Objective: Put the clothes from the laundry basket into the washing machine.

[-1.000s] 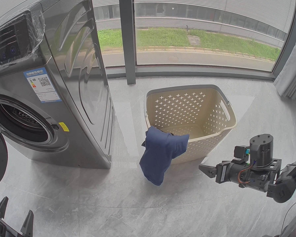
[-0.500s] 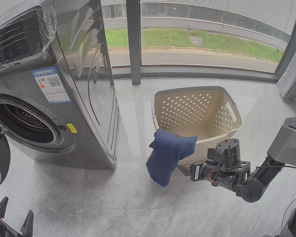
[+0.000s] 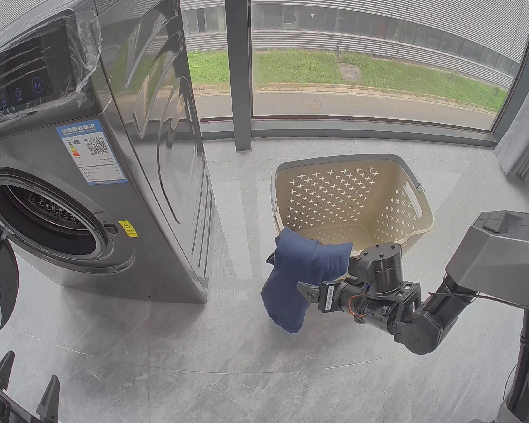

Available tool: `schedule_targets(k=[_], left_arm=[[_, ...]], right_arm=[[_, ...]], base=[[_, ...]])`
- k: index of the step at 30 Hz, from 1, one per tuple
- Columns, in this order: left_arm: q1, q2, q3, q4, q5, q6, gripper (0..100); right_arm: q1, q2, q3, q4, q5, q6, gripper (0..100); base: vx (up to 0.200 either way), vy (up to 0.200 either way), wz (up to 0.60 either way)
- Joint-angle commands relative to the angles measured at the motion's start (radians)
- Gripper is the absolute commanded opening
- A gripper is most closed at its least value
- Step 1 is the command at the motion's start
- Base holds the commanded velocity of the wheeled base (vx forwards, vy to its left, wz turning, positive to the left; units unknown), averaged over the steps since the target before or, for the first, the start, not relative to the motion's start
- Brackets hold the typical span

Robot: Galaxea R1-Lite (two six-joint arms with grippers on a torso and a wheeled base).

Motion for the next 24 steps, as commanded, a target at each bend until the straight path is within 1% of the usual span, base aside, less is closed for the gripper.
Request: schedule_targets(k=[1, 3, 9, 15, 24], left_arm=[[0.001, -0.013, 0.018, 0.000, 0.000, 0.000, 100], [0.001, -0.013, 0.018, 0.001, 0.000, 0.000, 100], [0.001, -0.013, 0.018, 0.001, 0.000, 0.000, 100], [0.001, -0.013, 0.018, 0.001, 0.000, 0.003, 100], [0.001, -0.013, 0.018, 0.001, 0.000, 0.004, 100]], right_arm=[[0.003, 0.044, -0.047, 0.000, 0.000, 0.008, 100], [0.003, 0.050, -0.055, 0.000, 0.000, 0.008, 100], [0.001, 0.093, -0.121, -0.002, 0.000, 0.011, 100], [0.000, 0.130, -0.178, 0.000, 0.000, 0.025, 100], [-0.005, 0.176, -0.228, -0.006, -0.002, 0.032, 100]], base=[[0.000, 0.000, 0.00], [0.000, 0.000, 0.00], [0.000, 0.000, 0.00], [0.000, 0.000, 0.00], [0.000, 0.000, 0.00]])
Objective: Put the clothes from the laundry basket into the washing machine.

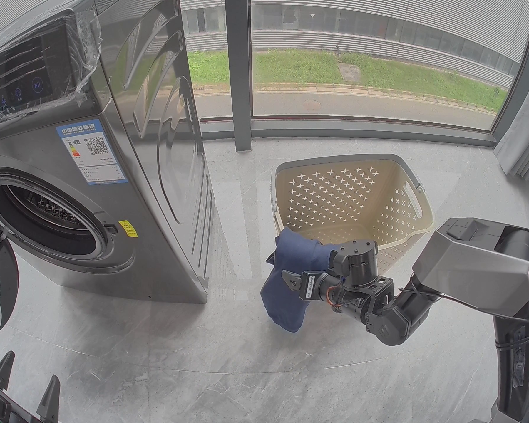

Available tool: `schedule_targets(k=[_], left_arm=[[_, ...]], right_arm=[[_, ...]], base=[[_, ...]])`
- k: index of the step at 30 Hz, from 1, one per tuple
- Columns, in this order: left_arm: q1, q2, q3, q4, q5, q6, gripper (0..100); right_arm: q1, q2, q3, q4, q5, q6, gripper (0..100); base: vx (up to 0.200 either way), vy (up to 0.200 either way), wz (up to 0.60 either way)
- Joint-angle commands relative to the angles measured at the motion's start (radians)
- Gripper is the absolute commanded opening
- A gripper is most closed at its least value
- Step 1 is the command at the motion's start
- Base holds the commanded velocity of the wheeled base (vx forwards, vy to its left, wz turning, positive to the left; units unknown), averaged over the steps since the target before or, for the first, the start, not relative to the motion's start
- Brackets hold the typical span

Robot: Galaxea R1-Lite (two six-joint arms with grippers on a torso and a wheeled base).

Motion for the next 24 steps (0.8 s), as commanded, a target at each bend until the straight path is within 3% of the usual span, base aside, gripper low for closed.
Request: schedule_targets(k=[1, 3, 4, 14, 24], left_arm=[[0.000, -0.013, 0.018, 0.000, 0.000, 0.000, 100], [0.000, -0.013, 0.018, 0.000, 0.000, 0.001, 100], [0.000, -0.013, 0.018, 0.000, 0.000, 0.001, 100], [0.000, -0.013, 0.018, 0.000, 0.000, 0.000, 100], [0.000, -0.013, 0.018, 0.000, 0.000, 0.000, 100]], right_arm=[[-0.001, 0.019, -0.017, -0.007, 0.002, 0.002, 100], [-0.001, 0.020, -0.017, -0.031, 0.000, 0.002, 100], [-0.001, 0.022, -0.019, -0.045, 0.000, 0.002, 0], [0.004, 0.034, -0.006, -0.082, 0.000, 0.002, 0], [0.050, -0.154, 0.169, -0.103, 0.002, 0.007, 0]], base=[[0.000, 0.000, 0.00], [0.000, 0.000, 0.00], [0.000, 0.000, 0.00], [0.000, 0.000, 0.00], [0.000, 0.000, 0.00]])
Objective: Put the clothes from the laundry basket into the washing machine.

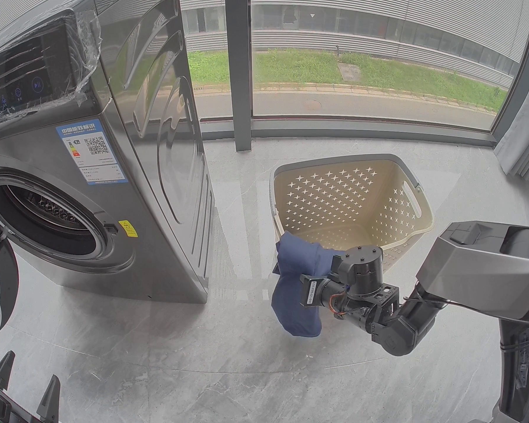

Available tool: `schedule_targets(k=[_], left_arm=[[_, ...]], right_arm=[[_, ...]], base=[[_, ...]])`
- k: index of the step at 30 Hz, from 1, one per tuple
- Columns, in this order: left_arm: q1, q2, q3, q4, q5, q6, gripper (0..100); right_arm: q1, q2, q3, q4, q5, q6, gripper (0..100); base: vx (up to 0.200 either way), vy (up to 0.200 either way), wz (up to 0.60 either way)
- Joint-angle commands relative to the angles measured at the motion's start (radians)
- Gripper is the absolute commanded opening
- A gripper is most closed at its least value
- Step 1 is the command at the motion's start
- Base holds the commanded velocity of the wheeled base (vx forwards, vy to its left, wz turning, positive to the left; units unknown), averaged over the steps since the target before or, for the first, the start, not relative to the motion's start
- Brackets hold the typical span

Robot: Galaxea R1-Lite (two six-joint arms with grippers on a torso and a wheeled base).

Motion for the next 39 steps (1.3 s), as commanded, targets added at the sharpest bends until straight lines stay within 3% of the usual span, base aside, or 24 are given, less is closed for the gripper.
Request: schedule_targets(k=[1, 5, 6, 10, 13, 19, 23, 39], left_arm=[[0.000, -0.013, 0.018, 0.000, 0.000, -0.002, 100], [0.000, -0.013, 0.018, 0.000, 0.000, -0.005, 100], [0.000, -0.013, 0.018, 0.000, 0.000, -0.005, 100], [0.000, -0.013, 0.018, 0.000, 0.000, -0.005, 100], [0.000, -0.013, 0.018, 0.000, 0.000, -0.005, 100], [0.000, -0.013, 0.018, 0.000, 0.000, -0.004, 100], [0.000, -0.013, 0.018, -0.002, 0.000, -0.002, 100], [0.000, -0.013, 0.018, 0.000, -0.002, -0.001, 100]], right_arm=[[0.032, -0.158, 0.096, -0.007, 0.002, 0.001, 0], [0.042, -0.205, 0.116, -0.005, 0.002, 0.001, 0], [0.069, -0.377, 0.177, 0.012, 0.003, -0.001, 0], [0.127, -0.589, 0.293, 0.033, 0.037, -0.027, 0], [0.152, -0.711, 0.326, 0.085, 0.056, -0.055, 0], [0.155, -0.900, 0.369, 0.102, 0.079, -0.045, 0], [0.167, -0.945, 0.383, 0.092, 0.112, -0.056, 0], [0.186, -0.968, 0.411, 0.073, 0.120, -0.067, 0]], base=[[0.000, 0.000, 0.00], [0.000, 0.000, 0.00], [0.000, 0.000, 0.00], [0.000, 0.000, 0.00], [0.000, 0.000, 0.00], [0.000, 0.000, 0.00], [0.000, 0.000, 0.00], [-0.200, 0.000, 0.00]])
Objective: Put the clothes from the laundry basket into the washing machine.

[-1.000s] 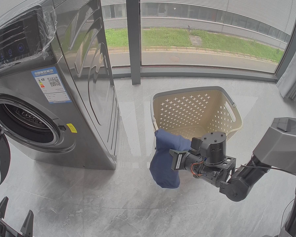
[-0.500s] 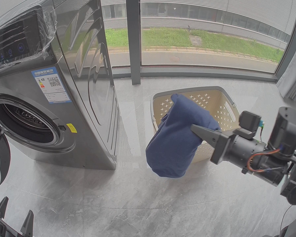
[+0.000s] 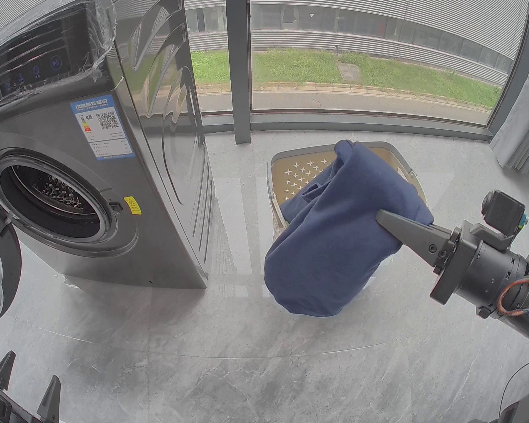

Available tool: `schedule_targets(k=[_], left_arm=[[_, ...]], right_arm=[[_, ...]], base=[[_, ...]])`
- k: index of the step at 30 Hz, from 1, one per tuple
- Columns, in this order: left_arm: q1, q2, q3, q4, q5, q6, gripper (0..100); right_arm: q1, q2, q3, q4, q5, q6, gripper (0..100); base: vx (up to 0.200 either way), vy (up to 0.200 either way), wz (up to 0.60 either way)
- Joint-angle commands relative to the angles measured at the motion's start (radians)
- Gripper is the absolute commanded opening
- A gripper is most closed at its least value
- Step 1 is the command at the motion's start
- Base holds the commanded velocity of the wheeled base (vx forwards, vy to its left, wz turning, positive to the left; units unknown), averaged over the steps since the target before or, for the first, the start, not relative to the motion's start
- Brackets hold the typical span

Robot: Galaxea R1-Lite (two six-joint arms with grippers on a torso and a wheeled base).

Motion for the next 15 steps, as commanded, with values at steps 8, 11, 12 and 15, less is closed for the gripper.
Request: schedule_targets(k=[8, 11, 12, 15], left_arm=[[0.001, -0.013, 0.016, -0.001, 0.001, -0.006, 100], [0.001, -0.013, 0.016, -0.001, 0.001, -0.002, 100], [0.001, -0.013, 0.016, -0.001, 0.001, -0.002, 100], [0.001, -0.013, 0.016, -0.001, 0.001, -0.003, 100]], right_arm=[[0.003, 0.027, 0.017, -0.050, 0.016, -0.002, 0], [0.003, 0.025, 0.022, -0.050, 0.019, -0.004, 0], [0.003, 0.025, 0.022, -0.050, 0.019, -0.004, 0], [0.003, 0.027, 0.022, -0.050, 0.019, -0.002, 0]], base=[[-0.050, 0.000, 0.00], [0.000, 0.200, 0.00], [0.000, 0.200, 0.00], [0.000, 0.200, 0.00]])
